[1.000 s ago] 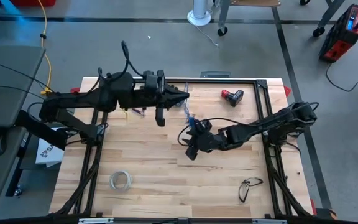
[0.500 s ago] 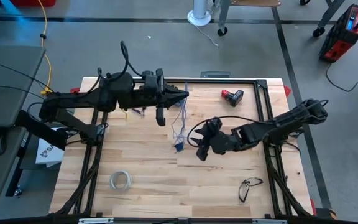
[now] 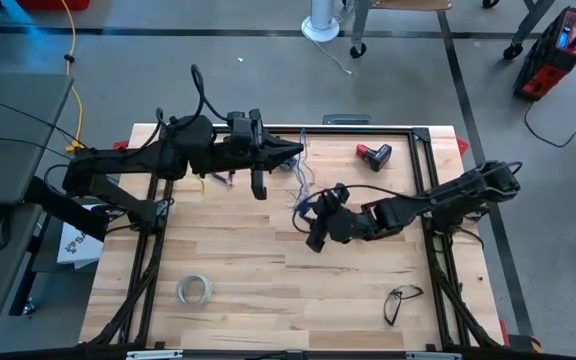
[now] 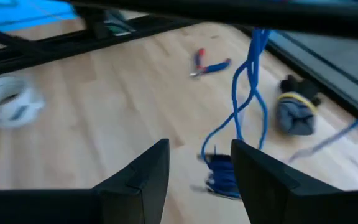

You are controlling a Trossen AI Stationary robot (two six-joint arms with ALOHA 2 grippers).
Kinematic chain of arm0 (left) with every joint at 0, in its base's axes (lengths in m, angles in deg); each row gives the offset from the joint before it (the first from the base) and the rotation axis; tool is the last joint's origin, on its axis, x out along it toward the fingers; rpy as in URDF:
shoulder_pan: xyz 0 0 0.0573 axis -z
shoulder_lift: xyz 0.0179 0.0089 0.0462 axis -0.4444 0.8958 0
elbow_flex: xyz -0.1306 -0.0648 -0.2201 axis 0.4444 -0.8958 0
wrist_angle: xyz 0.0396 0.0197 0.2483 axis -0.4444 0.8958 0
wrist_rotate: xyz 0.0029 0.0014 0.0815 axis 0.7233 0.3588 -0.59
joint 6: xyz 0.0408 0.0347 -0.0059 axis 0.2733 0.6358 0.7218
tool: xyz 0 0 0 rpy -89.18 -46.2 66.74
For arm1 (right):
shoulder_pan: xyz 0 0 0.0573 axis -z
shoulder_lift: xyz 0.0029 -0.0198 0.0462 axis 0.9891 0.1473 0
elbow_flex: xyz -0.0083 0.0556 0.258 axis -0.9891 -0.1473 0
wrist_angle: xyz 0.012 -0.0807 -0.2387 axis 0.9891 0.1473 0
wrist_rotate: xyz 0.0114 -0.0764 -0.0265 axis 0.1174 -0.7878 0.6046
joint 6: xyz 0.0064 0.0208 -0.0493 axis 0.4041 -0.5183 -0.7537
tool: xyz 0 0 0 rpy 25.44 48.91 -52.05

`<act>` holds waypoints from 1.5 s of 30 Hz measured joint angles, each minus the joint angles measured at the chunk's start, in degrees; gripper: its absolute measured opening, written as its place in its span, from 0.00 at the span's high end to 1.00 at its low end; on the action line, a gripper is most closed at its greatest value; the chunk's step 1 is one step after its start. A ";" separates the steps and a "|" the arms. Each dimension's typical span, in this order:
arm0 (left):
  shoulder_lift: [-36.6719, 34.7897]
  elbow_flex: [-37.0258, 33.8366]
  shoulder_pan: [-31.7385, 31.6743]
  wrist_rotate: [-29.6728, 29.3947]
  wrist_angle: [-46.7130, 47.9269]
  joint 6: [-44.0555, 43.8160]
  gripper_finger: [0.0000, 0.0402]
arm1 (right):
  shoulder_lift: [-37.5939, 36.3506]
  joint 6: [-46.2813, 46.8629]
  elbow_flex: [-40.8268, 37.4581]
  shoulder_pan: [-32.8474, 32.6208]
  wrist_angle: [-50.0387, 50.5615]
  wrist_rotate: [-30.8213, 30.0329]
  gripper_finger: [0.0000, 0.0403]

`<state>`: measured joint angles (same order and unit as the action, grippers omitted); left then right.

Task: Coil cords
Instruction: Uncoil the blue wire from the black spool

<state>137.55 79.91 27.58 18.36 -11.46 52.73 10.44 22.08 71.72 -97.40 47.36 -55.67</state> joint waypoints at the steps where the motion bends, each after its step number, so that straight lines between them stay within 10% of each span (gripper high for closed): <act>1: 0.00 0.00 0.00 0.01 0.02 -0.08 1.00 | 0.05 -0.70 0.00 0.41 0.02 -0.27 0.59; 45: 0.00 0.00 1.11 0.18 -0.77 -0.95 1.00 | -0.52 -17.00 0.00 5.63 -3.09 9.56 0.72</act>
<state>137.55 79.91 28.69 18.54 -12.23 51.78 9.92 5.08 71.72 -91.77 44.27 -46.11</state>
